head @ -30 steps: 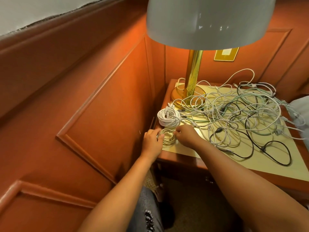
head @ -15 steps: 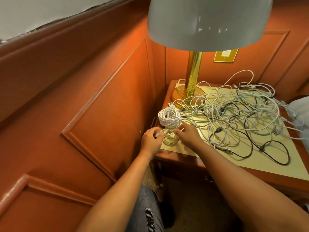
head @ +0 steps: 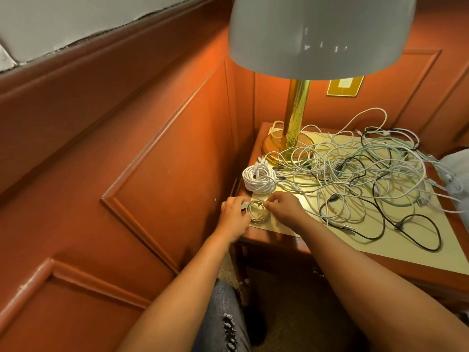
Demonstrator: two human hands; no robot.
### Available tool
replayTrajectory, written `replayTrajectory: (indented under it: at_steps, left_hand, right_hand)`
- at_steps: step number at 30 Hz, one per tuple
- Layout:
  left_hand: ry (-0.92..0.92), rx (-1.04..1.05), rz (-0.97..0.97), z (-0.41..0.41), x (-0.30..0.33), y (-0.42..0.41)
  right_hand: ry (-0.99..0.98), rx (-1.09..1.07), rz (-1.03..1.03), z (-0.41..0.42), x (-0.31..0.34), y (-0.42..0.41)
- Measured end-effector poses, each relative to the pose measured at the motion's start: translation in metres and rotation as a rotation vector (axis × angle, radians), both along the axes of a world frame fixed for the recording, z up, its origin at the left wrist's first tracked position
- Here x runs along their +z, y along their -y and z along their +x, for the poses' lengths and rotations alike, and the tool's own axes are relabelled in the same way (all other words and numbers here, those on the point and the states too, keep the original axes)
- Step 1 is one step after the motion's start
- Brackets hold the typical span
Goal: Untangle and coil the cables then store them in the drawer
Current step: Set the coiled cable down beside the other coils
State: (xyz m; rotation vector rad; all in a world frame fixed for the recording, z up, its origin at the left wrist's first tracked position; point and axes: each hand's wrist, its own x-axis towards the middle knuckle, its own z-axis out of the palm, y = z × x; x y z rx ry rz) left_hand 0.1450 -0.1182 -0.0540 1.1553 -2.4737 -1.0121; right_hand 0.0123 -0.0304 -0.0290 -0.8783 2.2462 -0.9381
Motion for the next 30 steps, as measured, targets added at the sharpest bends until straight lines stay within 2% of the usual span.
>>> replayTrajectory:
  at_steps: [5,11,17,22,27,30]
  left_hand:
    - [0.038,0.025,0.054,-0.001,0.003,0.001]
    - [-0.128,0.093,0.24,-0.003,0.01,-0.003]
    - [-0.278,0.034,0.389,-0.006,0.023,-0.008]
    - [-0.267,0.001,0.383,-0.007,0.029,-0.008]
    - [-0.391,0.232,0.537,-0.013,0.032,-0.01]
    - [-0.458,0.33,0.513,-0.018,0.033,-0.013]
  right_hand:
    - [0.02,0.014,-0.032,0.002,0.0,-0.004]
    - [0.1,0.089,-0.066,0.003,0.004,-0.014]
    - [-0.091,0.146,-0.003,0.004,0.011,-0.023]
    - [-0.144,0.209,0.081,-0.002,0.018,-0.026]
    - [-0.235,0.299,0.148,-0.003,0.026,-0.024]
    - [-0.362,0.35,0.21,0.002,0.029,-0.019]
